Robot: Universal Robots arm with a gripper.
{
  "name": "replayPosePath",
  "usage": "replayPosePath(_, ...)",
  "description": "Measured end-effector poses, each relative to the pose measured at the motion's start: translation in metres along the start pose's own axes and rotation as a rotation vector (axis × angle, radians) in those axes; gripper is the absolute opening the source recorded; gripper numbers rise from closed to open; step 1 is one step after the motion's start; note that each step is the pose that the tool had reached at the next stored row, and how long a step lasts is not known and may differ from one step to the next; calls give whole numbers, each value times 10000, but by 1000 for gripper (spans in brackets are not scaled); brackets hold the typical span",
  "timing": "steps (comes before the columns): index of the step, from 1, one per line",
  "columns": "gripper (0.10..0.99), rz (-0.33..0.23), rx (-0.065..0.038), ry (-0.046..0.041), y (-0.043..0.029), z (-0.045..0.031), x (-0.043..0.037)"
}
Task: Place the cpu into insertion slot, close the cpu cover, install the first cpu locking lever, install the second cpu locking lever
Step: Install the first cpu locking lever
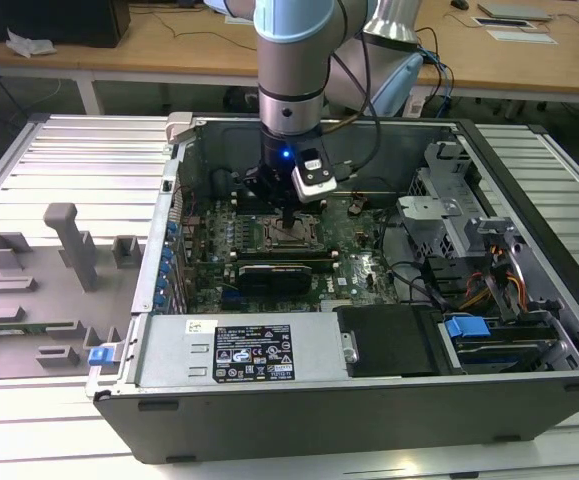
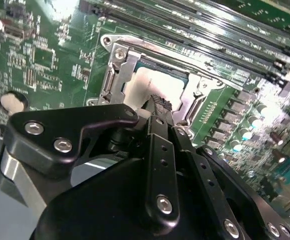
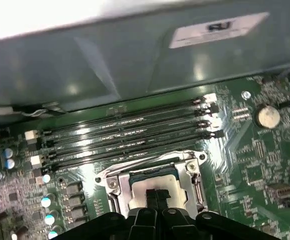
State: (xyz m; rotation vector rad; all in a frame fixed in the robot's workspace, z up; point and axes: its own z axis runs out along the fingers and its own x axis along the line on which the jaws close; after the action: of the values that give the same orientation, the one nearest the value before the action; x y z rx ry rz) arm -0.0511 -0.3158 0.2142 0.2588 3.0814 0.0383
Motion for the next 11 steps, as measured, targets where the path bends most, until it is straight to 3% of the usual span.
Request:
replayPosePath(2, 106, -756, -36, 21, 0, 4, 0)
replayPosePath(5, 106, -1429, -66, 41, -1, 7, 1)
replayPosePath(9, 106, -2078, -88, 59, -2, 10, 1)
replayPosePath(11, 106, -2194, -36, 60, -17, 10, -2)
